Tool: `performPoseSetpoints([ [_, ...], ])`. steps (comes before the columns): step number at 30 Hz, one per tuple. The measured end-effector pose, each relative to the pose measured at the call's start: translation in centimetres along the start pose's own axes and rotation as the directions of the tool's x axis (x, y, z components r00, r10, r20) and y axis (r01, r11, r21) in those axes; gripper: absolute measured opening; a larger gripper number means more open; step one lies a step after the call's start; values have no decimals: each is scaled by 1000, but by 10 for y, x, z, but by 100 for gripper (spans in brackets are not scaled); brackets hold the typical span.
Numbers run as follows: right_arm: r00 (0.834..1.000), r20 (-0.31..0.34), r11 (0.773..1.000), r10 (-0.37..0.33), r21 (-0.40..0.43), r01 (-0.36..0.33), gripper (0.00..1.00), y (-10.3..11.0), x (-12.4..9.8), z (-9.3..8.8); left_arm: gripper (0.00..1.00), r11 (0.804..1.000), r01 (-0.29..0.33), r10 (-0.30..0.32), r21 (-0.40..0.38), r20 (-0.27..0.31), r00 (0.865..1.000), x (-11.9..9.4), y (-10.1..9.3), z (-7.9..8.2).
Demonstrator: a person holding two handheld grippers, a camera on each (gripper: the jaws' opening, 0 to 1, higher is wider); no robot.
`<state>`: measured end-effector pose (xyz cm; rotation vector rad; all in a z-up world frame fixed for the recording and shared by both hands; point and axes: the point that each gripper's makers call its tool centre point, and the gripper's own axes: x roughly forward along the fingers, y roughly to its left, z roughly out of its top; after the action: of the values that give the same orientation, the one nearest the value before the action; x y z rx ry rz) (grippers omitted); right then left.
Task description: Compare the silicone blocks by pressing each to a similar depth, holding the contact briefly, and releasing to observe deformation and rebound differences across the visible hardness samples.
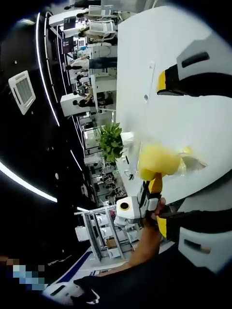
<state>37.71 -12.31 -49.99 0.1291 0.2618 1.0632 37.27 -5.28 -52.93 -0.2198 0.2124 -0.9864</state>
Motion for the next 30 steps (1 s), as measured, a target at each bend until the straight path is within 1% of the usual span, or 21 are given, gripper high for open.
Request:
performPoseSetpoints([
  [3,1000,-17,1000,21,3,-21,86,3,9,-2,0,1000,-2,2,-3,3,1000,-2,-1,0],
  [11,997,-38,998,70,13,-69,74,11,30,-4,0,1000,13,-13,0,-2,1000,-3,-10,0],
  [15,995,-45,996,86,19,-85,64,13,35,-8,0,1000,17,-17,-1,5,1000,-6,-13,2],
  [17,994,-43,994,101,49,-99,60,15,37,-10,0,1000,16,-16,-1,7,1000,-7,-13,4],
  [20,991,-49,989,125,88,-120,50,18,39,-13,0,1000,15,-15,-5,8,1000,-8,-12,6],
  [25,990,-48,989,129,80,-125,46,21,45,-16,0,1000,16,-16,-14,11,1000,-7,-13,8],
  [30,990,-43,988,134,85,-130,37,22,46,-16,0,1000,23,-23,-19,5,1000,-6,-16,8],
])
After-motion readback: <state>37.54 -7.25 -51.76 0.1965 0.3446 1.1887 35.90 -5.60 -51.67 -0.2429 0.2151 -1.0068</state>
